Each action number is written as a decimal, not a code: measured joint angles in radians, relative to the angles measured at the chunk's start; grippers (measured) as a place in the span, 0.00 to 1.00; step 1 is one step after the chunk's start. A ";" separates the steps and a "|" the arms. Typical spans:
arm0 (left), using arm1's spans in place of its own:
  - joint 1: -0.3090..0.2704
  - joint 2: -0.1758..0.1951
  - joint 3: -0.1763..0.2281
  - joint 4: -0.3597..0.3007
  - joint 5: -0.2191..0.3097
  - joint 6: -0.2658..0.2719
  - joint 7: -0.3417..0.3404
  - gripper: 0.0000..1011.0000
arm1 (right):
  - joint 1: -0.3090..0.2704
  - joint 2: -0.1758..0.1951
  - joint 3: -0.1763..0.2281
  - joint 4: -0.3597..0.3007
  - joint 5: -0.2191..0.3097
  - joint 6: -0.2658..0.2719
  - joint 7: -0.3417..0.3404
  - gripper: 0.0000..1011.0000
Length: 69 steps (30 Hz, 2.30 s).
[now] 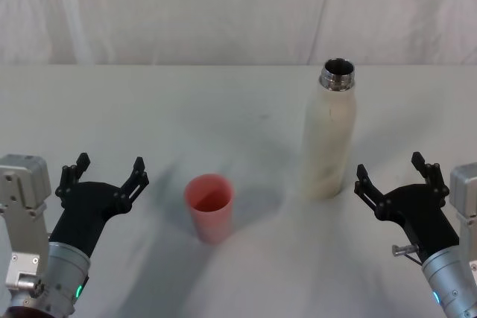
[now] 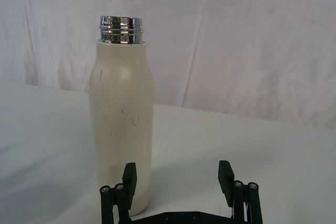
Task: Grasp the thermos with one hand and pour water into the cup lid.
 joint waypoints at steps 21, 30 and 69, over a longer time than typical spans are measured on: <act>0.000 0.000 0.000 0.000 0.000 0.000 0.000 0.99 | 0.000 0.000 0.000 0.000 0.000 0.000 0.000 0.99; 0.000 0.000 0.000 0.000 0.000 0.000 0.000 0.99 | 0.000 0.000 0.000 0.000 0.000 0.000 0.000 0.99; 0.000 0.000 0.000 0.000 0.000 0.000 0.000 0.99 | 0.000 0.000 0.000 0.000 0.000 0.000 0.000 0.99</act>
